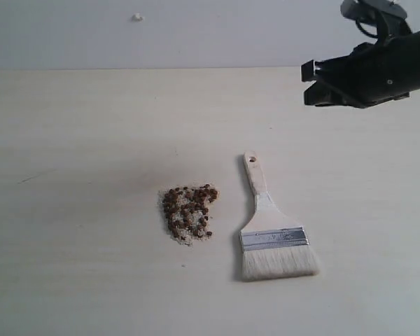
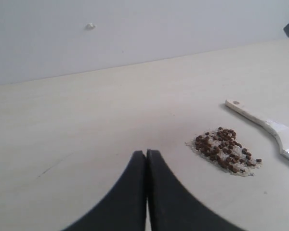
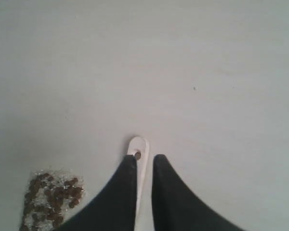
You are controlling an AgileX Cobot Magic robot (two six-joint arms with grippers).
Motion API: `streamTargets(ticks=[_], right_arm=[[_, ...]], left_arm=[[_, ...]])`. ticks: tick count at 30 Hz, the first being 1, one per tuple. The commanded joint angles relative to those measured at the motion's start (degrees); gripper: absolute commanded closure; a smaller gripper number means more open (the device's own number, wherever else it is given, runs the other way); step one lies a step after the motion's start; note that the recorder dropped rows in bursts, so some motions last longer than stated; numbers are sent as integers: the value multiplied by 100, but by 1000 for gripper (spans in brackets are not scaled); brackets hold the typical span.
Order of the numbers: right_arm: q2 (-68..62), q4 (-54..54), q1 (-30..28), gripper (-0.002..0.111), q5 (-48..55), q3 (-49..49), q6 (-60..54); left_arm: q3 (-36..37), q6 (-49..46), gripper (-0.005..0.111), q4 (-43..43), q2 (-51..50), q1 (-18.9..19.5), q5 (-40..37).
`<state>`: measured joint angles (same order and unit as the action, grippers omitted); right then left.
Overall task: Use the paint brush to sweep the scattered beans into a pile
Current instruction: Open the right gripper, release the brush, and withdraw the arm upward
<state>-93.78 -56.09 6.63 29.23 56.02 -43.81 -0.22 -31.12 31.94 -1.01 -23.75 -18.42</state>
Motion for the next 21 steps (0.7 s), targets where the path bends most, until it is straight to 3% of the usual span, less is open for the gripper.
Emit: streamTargets(ticks=[1, 10, 15, 21], right_arm=[[676, 246, 6, 108, -42, -165, 466], [2785, -1514, 6, 108, -1202, -1906, -804], [4078, -891, 6, 108, -1055, -2685, -1249], [5037, -840, 6, 108, -1099, -2817, -1249]], left_arm=[[22, -17, 107, -16, 20, -23, 3], [22, -17, 107, -16, 20, -23, 3], [22, -17, 107, -16, 20, -23, 3], [22, -17, 107, -16, 20, -23, 3]])
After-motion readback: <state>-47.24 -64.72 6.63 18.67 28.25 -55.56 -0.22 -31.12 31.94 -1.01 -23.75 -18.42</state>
